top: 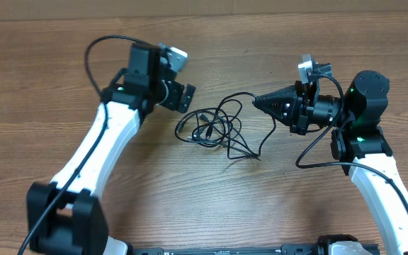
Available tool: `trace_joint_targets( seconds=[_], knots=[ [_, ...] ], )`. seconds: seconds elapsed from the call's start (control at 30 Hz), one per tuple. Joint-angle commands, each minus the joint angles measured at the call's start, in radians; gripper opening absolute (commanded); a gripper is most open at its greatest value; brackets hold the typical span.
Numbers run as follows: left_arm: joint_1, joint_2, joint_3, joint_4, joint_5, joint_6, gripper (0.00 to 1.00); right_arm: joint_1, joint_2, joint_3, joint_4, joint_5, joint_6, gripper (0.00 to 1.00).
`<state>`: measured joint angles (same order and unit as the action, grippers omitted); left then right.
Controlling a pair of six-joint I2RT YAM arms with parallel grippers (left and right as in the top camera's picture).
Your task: Untangle cables
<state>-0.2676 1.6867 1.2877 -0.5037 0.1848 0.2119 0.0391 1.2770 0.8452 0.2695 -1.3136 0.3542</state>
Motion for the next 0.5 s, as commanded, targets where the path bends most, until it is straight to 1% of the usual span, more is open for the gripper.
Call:
trace_joint_targets(
  seconds=[0.0, 0.2, 0.27, 0.37, 0.47],
  knots=[
    [-0.018, 0.032, 0.008, 0.006, 0.118, 0.143, 1.0, 0.0, -0.007, 0.01, 0.008, -0.013, -0.012, 0.04],
    [-0.028, 0.04, 0.008, -0.003, 0.251, 0.248, 1.0, 0.0, -0.007, 0.01, 0.008, -0.012, -0.012, 0.04],
    [-0.028, 0.04, 0.008, -0.021, 0.295, 0.304, 1.0, 0.0, -0.007, 0.01, 0.008, -0.012, -0.012, 0.04],
    [-0.028, 0.04, 0.008, -0.068, 0.331, 0.39, 0.96, 0.0, -0.007, 0.01, 0.008, -0.012, -0.012, 0.04],
    [-0.028, 0.041, 0.008, -0.103, 0.34, 0.435, 0.95, 0.0, -0.007, 0.01, 0.008, -0.012, -0.012, 0.04]
  ],
)
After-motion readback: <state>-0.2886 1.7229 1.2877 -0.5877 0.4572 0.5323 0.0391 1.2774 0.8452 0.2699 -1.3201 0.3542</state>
